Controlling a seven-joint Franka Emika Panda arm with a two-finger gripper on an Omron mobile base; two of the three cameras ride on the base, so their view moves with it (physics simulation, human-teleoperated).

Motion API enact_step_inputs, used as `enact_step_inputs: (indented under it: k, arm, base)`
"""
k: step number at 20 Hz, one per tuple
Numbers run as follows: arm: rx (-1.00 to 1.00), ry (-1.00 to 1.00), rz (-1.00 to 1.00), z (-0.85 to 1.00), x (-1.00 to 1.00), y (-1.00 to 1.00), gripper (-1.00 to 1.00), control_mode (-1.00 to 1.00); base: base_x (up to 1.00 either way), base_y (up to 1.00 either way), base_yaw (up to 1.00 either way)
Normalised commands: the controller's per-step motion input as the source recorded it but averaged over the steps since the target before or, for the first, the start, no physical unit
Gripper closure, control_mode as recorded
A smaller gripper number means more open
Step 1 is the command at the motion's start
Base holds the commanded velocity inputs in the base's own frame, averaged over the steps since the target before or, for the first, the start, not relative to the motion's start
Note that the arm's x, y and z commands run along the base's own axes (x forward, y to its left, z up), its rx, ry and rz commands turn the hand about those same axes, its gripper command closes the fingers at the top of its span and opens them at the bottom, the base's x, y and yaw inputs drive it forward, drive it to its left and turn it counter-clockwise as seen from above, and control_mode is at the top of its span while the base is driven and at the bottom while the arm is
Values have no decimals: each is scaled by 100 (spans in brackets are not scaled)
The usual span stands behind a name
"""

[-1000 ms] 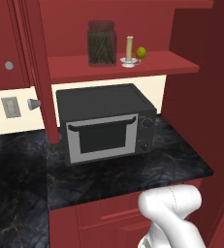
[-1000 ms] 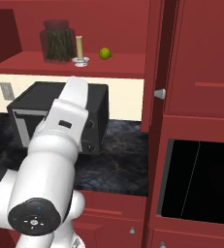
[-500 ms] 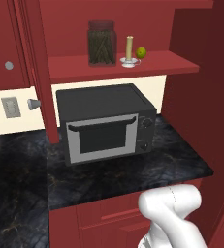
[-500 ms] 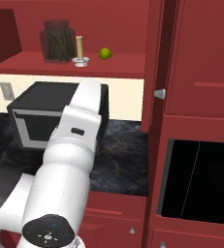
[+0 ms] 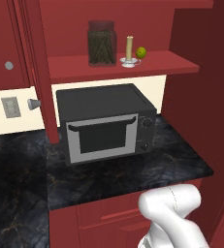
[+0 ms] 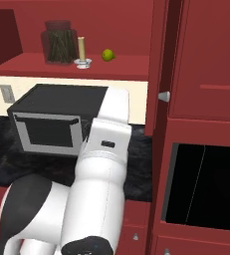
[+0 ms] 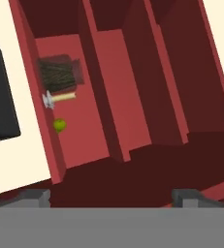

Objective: Pick the jar and candle from the dining table and place them in the open cabinet. Close the cabinet after placing the objects.

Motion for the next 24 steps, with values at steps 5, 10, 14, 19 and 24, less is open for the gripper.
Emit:
enact_step_inputs:
  k: [5, 10, 14, 19, 24]
  arm:
    - [-8, -2, -3, -1, 0, -42, -100, -100]
    - [-6, 0, 0, -4, 21, -35, -100, -100]
    - [-3, 0, 0, -10, 51, -20, -100, -100]
    - [-2, 0, 0, -11, 39, -22, -100, -100]
    - [-2, 0, 0, -10, 30, -22, -100, -100]
  base:
    - [0, 0, 0]
    - [0, 0, 0]
    - [0, 0, 0]
    - [0, 0, 0]
    - [0, 0, 0]
